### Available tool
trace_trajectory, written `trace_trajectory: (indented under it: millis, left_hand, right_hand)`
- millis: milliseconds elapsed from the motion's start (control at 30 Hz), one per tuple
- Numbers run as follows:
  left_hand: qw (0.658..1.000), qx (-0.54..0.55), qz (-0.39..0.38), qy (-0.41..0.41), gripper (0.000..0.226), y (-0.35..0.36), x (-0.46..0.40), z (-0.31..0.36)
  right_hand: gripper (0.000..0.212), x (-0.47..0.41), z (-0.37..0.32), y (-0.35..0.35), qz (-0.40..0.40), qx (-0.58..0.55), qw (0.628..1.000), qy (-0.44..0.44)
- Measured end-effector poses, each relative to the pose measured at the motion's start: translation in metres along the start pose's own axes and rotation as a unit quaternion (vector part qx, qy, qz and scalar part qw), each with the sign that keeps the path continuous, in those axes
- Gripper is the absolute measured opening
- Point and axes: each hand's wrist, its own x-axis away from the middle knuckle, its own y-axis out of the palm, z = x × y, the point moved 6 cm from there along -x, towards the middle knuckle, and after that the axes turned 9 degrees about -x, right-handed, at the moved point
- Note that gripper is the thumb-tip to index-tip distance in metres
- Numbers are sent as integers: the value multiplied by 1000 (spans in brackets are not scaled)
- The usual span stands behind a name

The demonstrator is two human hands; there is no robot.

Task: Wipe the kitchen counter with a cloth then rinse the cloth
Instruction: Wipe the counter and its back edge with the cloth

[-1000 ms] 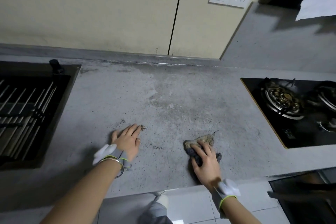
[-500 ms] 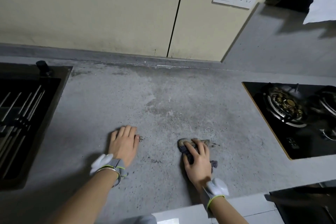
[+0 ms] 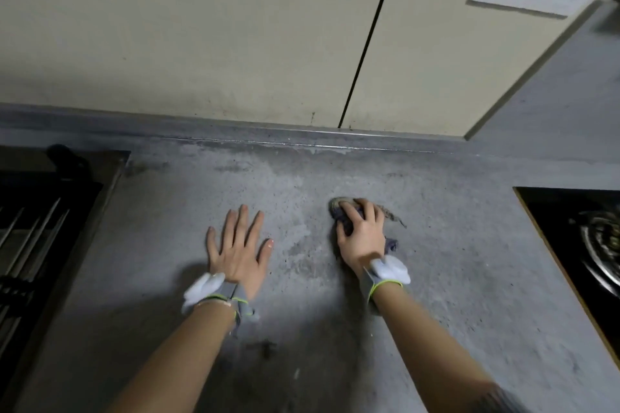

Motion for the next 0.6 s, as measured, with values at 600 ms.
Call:
trace_trajectory:
  millis: [600]
  left_hand:
    - [1000,-12,-10,25,67,-17,9,5]
  right_hand:
    - [42,-139,-21,26,-19,12,1000,-3]
